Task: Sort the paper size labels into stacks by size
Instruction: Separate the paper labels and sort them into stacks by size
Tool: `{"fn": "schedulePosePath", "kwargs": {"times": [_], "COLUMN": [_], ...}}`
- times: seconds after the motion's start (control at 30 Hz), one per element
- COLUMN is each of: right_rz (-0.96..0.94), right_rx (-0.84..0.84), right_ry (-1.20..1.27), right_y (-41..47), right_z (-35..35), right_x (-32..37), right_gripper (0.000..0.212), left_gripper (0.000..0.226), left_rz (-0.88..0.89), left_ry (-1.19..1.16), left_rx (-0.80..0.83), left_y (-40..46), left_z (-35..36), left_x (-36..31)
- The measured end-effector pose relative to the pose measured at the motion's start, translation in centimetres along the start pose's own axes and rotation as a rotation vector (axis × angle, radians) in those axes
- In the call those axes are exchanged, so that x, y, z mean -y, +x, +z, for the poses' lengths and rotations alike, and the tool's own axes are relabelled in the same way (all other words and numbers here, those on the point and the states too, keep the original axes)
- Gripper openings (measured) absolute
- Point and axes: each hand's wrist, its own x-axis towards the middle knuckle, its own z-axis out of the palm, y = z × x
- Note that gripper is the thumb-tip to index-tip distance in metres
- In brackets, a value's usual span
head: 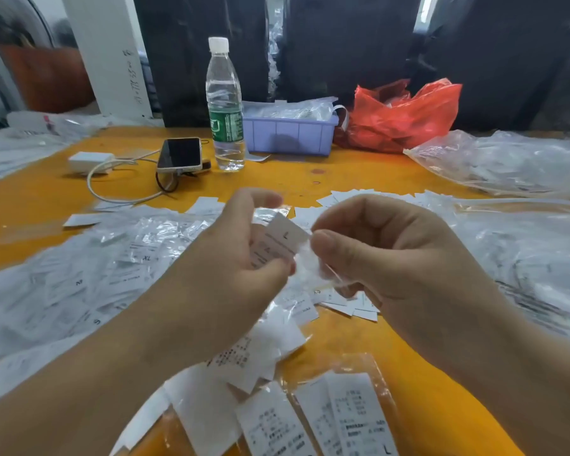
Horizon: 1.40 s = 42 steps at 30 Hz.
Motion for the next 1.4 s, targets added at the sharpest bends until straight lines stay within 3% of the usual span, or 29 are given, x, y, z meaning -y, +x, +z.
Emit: {"fn": "schedulePosePath", "kwargs": {"times": [0.17, 0.63, 0.87, 1.0, 1.13, 1.27, 1.4], "right_rz": [0.051, 0.055, 0.098, 0.097, 0.063, 0.087, 0.101], "right_rx": [-0.052, 0.044, 0.071, 0.094, 0.035, 0.008, -0.004], "right_ry": [0.044, 0.126, 0.055, -0.015, -0.082, -0.036, -0.070], "right_y": [-0.3, -0.6, -0.8, -0.8, -0.8, -0.8, -1.1], "right_z": [-0.8, -0.6, -0.4, -0.4, -0.5, -0.5, -0.5], "right_x": [-1.3, -2.1, -2.1, -2.2, -2.0, -1.9, -1.9], "right_gripper": [0.026, 0.041, 0.039, 0.024, 0.013, 0.016, 0.028], "left_gripper": [0.046, 0.045, 0.056, 0.060, 0.048, 0.027, 0.028], "left_rz": [0.153, 0.103, 0.064, 0.059, 0.066, 0.134, 0.215], "left_ry": [-0.040, -0.066, -0.078, -0.091, -0.041, -0.037, 0.100], "left_rx": [0.030, 0.122, 0.177, 0.214, 0.112, -0.063, -0.071], "left_y": [-0.9, -1.5, -1.7, -1.6, -1.6, -1.4, -1.4], "left_z": [1.2, 1.1, 0.9, 0.8, 1.1, 0.5, 0.4], "left_x": [-0.8, -1.7, -1.5, -1.0, -0.7, -0.8, -1.1]}}
